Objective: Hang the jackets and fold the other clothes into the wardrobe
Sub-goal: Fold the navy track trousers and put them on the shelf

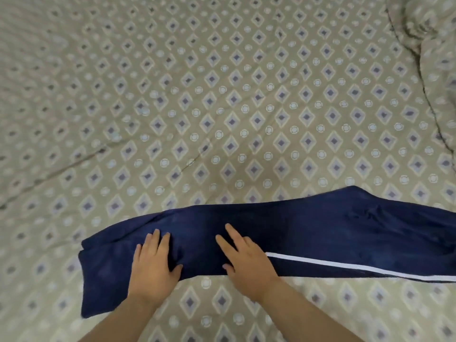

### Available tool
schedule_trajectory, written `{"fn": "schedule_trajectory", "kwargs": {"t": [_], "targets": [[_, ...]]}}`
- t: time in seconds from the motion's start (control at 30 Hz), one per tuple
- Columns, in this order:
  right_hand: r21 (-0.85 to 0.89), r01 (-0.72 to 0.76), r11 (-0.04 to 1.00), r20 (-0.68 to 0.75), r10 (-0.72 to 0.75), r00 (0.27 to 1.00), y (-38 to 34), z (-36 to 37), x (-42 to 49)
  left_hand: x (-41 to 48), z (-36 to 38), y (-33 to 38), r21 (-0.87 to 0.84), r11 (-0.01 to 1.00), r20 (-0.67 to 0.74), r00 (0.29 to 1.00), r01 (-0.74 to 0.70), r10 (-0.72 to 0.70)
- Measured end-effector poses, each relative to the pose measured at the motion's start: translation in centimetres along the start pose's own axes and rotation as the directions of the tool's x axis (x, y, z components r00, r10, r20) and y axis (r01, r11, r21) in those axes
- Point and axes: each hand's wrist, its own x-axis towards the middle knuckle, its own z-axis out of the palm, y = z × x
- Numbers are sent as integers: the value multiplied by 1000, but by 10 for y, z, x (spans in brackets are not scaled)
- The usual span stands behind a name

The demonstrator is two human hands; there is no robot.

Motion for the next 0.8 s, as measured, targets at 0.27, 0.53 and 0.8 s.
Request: {"fn": "schedule_trajectory", "kwargs": {"t": [0.27, 0.53, 0.8], "targets": [[25, -31, 999, 190, 26, 981, -86, 45, 43, -20, -7, -144, -39, 998, 90, 995, 49, -45], [-154, 1, 988, 224, 34, 974, -107, 42, 53, -20, -2, -157, -479, 876, -144, 979, 59, -145], [-267, -92, 959, 808, 275, 522, -63, 15, -31, 23, -28, -144, -693, 683, 57, 962, 231, -267]]}}
